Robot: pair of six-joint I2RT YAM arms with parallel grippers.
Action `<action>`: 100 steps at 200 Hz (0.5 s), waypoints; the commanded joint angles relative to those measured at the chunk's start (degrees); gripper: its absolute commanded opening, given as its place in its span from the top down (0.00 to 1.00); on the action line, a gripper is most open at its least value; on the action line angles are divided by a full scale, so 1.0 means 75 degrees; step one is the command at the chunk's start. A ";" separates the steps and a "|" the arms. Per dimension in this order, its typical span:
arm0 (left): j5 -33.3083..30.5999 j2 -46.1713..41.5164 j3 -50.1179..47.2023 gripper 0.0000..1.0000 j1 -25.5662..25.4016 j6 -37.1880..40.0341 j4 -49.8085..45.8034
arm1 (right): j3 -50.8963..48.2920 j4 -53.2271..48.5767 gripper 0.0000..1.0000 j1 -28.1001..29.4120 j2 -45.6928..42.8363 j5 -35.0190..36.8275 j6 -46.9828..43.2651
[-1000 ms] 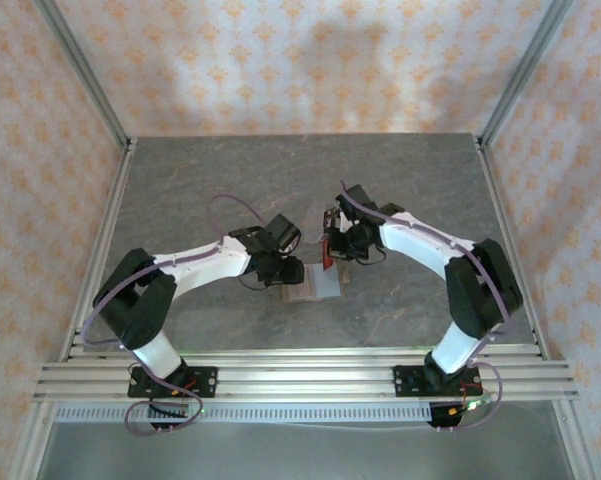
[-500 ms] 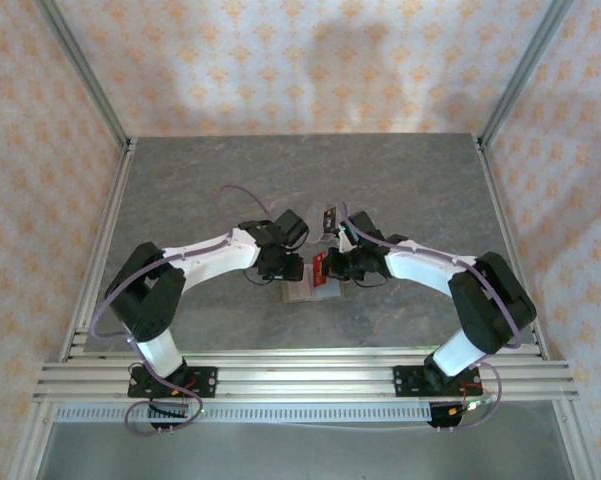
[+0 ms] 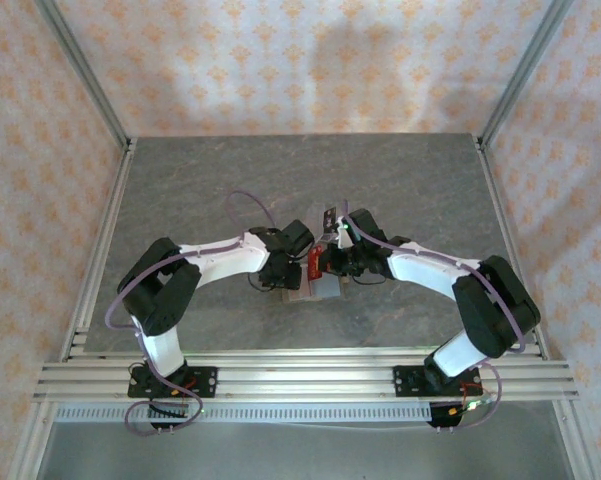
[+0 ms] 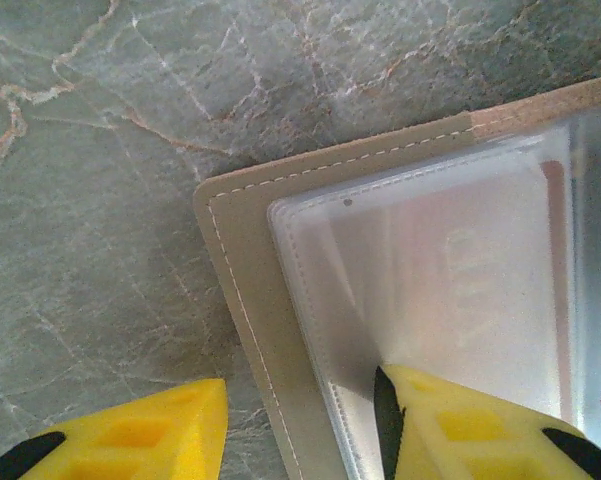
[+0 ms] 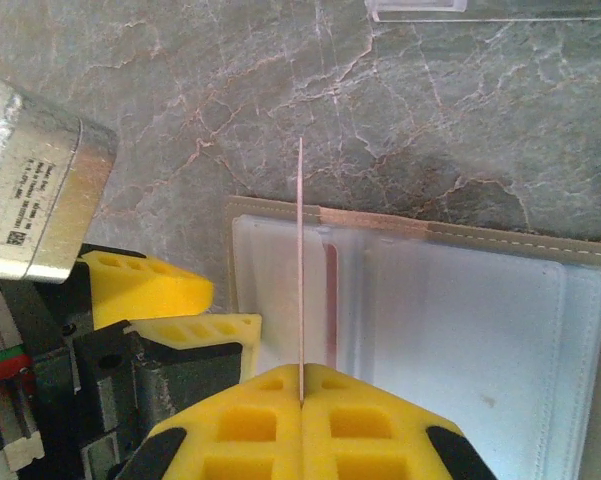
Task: Put the credit cards into the card holder
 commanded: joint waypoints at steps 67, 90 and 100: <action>-0.0324 0.0068 -0.0547 0.59 -0.0026 -0.0199 0.0055 | -0.0155 0.0415 1.00 0.0031 0.0299 0.0083 -0.0132; -0.0299 0.0073 -0.0548 0.59 -0.0025 -0.0193 0.0056 | -0.0225 0.0493 1.00 0.0019 0.0340 0.0124 -0.0150; -0.0300 0.0071 -0.0548 0.59 -0.0025 -0.0204 0.0049 | -0.0261 0.0506 1.00 0.0009 0.0359 0.0156 -0.0147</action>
